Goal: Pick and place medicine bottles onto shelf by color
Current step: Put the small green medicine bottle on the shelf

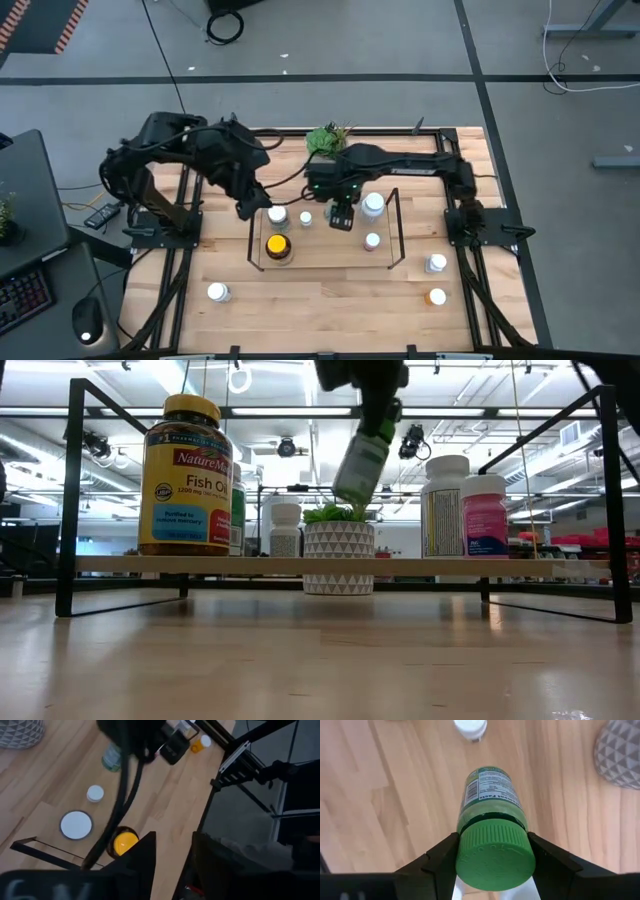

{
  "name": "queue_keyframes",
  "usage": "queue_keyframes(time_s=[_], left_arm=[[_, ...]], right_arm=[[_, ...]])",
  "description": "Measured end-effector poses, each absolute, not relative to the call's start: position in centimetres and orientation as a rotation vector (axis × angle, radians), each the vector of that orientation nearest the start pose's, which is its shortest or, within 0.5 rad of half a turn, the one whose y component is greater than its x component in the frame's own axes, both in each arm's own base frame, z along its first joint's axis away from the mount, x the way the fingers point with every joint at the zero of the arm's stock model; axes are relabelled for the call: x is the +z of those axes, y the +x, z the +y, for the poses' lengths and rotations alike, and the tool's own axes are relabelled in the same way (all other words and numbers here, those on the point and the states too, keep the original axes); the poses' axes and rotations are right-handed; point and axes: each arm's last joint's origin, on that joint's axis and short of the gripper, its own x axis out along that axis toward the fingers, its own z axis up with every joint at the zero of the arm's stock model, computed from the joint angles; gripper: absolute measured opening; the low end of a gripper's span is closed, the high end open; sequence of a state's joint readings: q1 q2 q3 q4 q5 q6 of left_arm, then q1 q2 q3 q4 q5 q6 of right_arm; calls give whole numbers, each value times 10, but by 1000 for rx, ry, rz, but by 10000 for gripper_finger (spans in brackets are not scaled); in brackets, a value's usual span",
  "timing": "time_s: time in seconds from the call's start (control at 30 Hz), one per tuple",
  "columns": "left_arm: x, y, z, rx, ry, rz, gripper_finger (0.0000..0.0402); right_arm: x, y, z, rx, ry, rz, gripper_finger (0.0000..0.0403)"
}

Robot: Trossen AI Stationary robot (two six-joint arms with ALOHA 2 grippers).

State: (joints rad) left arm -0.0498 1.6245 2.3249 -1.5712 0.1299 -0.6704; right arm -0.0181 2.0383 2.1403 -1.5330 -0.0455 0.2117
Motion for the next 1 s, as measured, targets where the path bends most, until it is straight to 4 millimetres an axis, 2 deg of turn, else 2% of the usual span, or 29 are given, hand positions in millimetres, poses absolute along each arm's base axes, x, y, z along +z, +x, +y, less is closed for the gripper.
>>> queue_keyframes(time_s=[0.27,0.43,0.67,1.0], left_arm=[[499,241,-16,139,-679,884,119],[499,241,-16,142,-682,886,117],[499,241,-16,141,-682,886,112],[499,241,-16,141,-682,886,111]], right_arm=[[292,412,-6,-97,170,1548,216],[279,418,-8,-98,168,1580,219],[278,418,-15,-141,171,1579,219],[278,418,-22,-164,267,1578,221]])
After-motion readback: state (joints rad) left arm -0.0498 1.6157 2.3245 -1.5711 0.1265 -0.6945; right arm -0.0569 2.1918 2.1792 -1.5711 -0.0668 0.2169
